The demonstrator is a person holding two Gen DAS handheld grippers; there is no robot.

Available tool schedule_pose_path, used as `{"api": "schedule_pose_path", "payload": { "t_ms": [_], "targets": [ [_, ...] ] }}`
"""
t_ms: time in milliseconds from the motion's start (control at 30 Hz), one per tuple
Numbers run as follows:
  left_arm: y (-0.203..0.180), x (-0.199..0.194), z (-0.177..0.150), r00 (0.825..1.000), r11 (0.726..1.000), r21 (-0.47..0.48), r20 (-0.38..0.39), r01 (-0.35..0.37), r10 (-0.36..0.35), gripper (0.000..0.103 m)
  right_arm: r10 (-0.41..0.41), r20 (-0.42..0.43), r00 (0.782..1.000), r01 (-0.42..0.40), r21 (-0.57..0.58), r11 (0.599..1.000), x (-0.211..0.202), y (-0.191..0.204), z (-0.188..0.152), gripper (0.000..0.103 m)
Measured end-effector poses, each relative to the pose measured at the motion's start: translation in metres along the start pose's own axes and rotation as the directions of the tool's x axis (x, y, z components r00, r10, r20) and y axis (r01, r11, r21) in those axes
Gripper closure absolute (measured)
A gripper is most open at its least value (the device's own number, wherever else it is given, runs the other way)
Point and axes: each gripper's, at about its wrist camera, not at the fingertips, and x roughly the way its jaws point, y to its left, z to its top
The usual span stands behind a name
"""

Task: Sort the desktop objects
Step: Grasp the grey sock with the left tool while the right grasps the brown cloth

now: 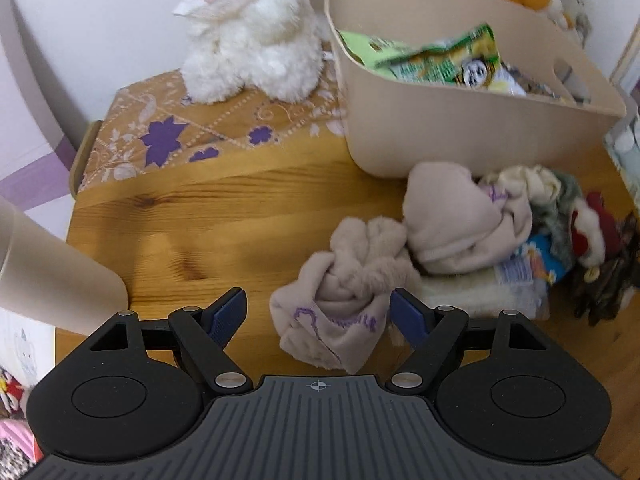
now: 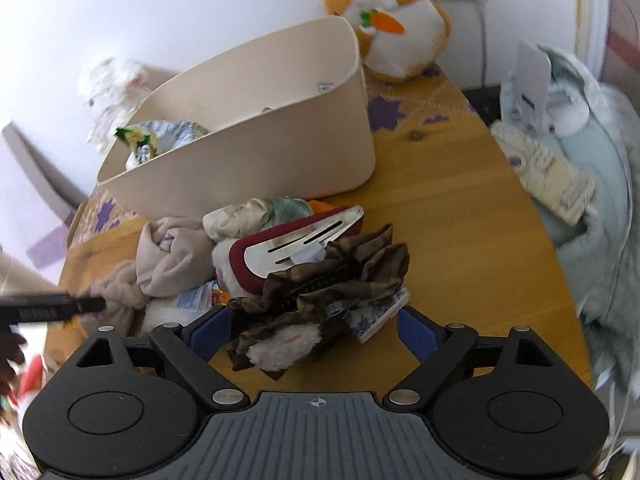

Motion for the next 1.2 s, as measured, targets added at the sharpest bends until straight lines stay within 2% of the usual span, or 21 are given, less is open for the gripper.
{"api": "schedule_pose_path", "payload": {
  "t_ms": [200, 400, 500, 667, 800, 867, 933, 1033, 1200],
  "targets": [
    [-0.008, 0.013, -0.002, 1.000, 0.995, 0.093, -0.013, -0.022, 0.023, 0.023, 0.002, 0.008, 1.000, -0.002, 0.083, 0.997, 0.006, 0.001, 0.004, 0.013],
    [-0.009, 0.027, 0.001, 0.999, 0.995, 0.096, -0.037, -0.009, 0.012, 0.023, -0.019, -0.013, 1.000, 0.020, 0.131, 0.991, 0.015, -0.003, 0.013, 0.026],
    [-0.011, 0.032, 0.002, 0.999, 0.994, 0.112, -0.046, -0.009, 0.015, 0.023, -0.022, -0.033, 0.999, 0.027, 0.152, 0.988, 0.022, -0.005, 0.014, 0.027],
    [-0.014, 0.040, 0.002, 0.997, 0.993, 0.116, -0.071, 0.000, 0.008, 0.023, -0.036, -0.082, 0.996, 0.046, 0.123, 0.991, 0.034, -0.001, 0.012, 0.029],
    [-0.015, 0.042, -0.001, 0.997, 0.992, 0.128, -0.071, -0.005, 0.014, 0.023, -0.036, -0.097, 0.995, 0.042, 0.067, 0.997, 0.039, 0.005, 0.008, 0.055],
    [-0.015, 0.042, -0.003, 0.998, 0.990, 0.142, -0.068, -0.009, 0.019, 0.027, -0.035, -0.093, 0.995, 0.037, 0.023, 0.999, 0.038, 0.009, 0.007, 0.059],
    [-0.015, 0.043, -0.004, 0.997, 0.989, 0.150, -0.076, -0.010, 0.022, 0.038, -0.037, -0.094, 0.995, 0.037, 0.001, 0.999, 0.037, 0.010, 0.006, 0.061],
    [-0.012, 0.042, -0.005, 0.997, 0.991, 0.134, -0.077, 0.002, 0.008, 0.043, -0.039, -0.088, 0.995, 0.039, -0.008, 0.999, 0.033, 0.007, 0.006, 0.068],
    [-0.011, 0.036, -0.008, 0.998, 0.993, 0.120, -0.060, 0.011, -0.004, 0.050, -0.034, -0.089, 0.995, 0.032, -0.024, 0.999, 0.027, 0.003, 0.002, 0.069]
  ]
}}
